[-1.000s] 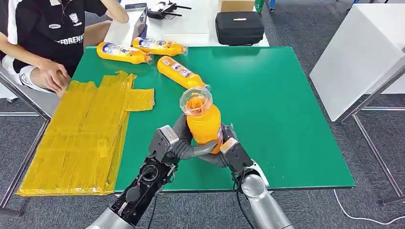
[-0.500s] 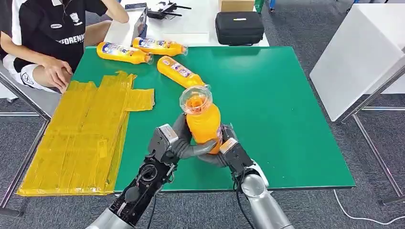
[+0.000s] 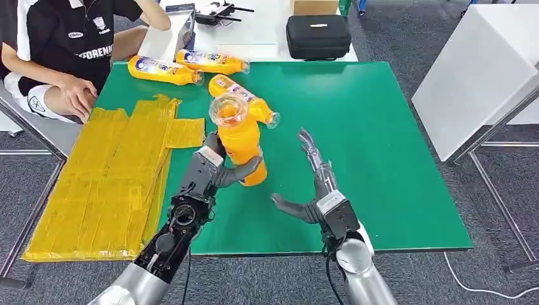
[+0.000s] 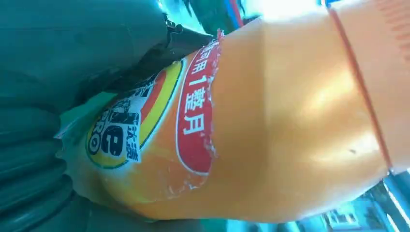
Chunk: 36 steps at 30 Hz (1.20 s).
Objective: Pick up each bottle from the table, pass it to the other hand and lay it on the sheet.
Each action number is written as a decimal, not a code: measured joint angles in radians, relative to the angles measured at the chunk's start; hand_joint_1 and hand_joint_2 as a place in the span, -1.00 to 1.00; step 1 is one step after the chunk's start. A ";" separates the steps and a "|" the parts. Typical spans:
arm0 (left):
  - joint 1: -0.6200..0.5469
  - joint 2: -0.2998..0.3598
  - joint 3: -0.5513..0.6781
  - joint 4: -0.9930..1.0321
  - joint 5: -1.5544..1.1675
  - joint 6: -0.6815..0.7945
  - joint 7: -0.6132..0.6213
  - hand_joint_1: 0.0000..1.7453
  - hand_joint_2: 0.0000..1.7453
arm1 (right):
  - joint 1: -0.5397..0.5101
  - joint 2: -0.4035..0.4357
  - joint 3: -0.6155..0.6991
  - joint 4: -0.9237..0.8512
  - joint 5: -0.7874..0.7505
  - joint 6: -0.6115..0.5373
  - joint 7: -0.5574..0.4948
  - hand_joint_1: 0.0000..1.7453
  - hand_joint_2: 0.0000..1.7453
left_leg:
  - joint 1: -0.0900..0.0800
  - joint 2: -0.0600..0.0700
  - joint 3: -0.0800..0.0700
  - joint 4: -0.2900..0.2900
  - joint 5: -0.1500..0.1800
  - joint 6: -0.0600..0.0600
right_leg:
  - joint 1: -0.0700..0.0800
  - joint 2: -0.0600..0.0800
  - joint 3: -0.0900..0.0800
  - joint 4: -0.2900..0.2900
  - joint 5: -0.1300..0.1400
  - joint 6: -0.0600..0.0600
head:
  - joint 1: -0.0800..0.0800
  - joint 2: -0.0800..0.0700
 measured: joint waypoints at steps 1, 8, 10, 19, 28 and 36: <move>-0.005 0.002 0.006 0.008 -0.036 0.044 -0.017 1.00 1.00 | 0.007 0.000 -0.004 -0.013 -0.010 0.010 0.001 -1.00 1.00 | 0.000 0.000 0.000 0.000 0.000 0.000 | 0.000 0.000 0.000 0.000 0.000 0.000 | 0.000 0.000; -0.016 0.031 0.009 0.010 -0.631 0.427 0.069 1.00 1.00 | 0.040 0.000 -0.029 -0.095 -0.057 0.064 0.003 -1.00 1.00 | 0.000 0.000 0.000 0.000 0.000 0.000 | 0.000 0.000 0.000 0.000 0.000 0.000 | 0.000 0.000; -0.020 0.045 0.006 0.013 -0.904 0.485 0.188 1.00 1.00 | 0.043 0.000 -0.032 -0.111 -0.060 0.071 0.004 -1.00 1.00 | 0.000 0.000 0.000 0.000 0.000 0.000 | 0.000 0.000 0.000 0.000 0.000 0.000 | 0.000 0.000; -0.058 0.099 -0.016 0.093 -1.291 0.502 0.435 1.00 1.00 | 0.046 0.000 -0.045 -0.137 -0.059 0.079 0.012 -1.00 1.00 | 0.000 0.000 0.000 0.000 0.000 0.000 | 0.000 0.000 0.000 0.000 0.000 0.000 | 0.000 0.000; -0.138 0.157 -0.039 0.307 -1.304 0.492 0.558 1.00 1.00 | 0.084 -0.005 -0.050 -0.160 -0.021 0.050 0.012 -1.00 1.00 | 0.000 0.000 0.000 0.000 0.000 0.000 | 0.000 0.000 0.000 0.000 0.000 0.000 | 0.000 0.000; -0.190 0.174 -0.039 0.454 -1.304 0.432 0.633 1.00 1.00 | 0.096 -0.008 -0.054 -0.164 -0.011 0.046 0.011 -1.00 1.00 | 0.000 0.000 0.000 0.000 0.000 0.000 | 0.000 0.000 0.000 0.000 0.000 0.000 | 0.000 0.000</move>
